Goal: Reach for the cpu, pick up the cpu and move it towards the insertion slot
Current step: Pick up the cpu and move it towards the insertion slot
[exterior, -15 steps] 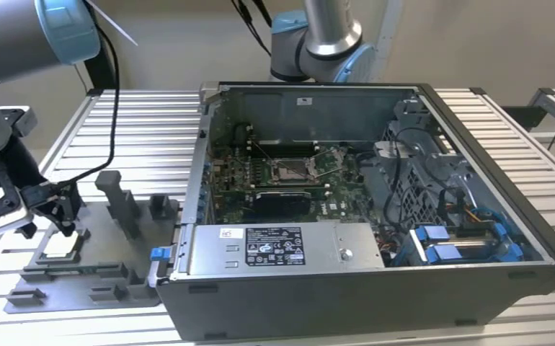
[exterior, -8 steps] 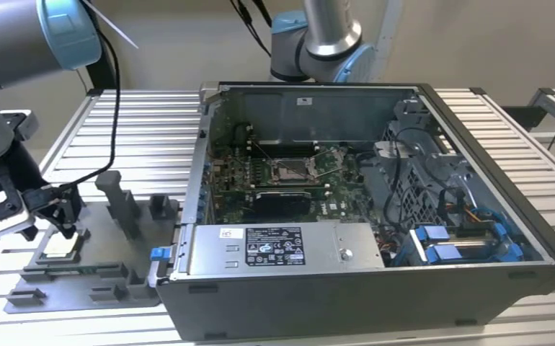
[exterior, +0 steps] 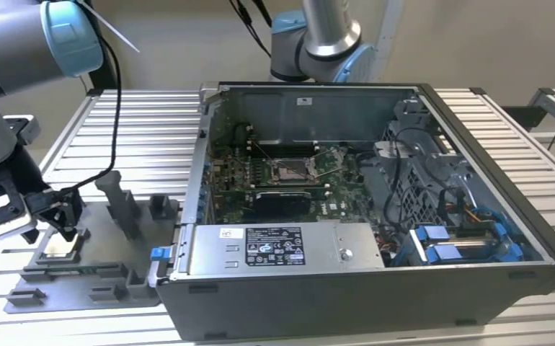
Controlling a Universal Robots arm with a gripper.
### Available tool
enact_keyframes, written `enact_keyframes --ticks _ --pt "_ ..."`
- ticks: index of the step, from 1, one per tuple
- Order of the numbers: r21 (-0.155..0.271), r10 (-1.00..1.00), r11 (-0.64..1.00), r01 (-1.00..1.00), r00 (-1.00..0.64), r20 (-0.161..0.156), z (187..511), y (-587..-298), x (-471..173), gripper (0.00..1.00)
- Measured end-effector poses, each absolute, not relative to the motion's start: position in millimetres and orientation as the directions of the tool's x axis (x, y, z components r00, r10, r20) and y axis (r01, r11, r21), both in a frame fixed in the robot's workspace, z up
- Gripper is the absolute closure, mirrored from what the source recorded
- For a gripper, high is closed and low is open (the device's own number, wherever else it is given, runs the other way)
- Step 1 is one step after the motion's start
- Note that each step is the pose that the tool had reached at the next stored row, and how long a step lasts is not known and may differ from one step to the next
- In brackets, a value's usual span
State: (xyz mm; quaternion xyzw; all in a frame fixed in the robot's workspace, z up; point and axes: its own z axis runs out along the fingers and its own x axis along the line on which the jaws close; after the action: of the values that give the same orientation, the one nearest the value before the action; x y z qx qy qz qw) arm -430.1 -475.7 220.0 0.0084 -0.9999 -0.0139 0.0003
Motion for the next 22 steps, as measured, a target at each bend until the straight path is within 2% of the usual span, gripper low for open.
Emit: enact_keyframes --ticks 22 --pt "0.017 -0.017 1.0 -0.017 -1.0 0.001 198 -467 -434 1.0"
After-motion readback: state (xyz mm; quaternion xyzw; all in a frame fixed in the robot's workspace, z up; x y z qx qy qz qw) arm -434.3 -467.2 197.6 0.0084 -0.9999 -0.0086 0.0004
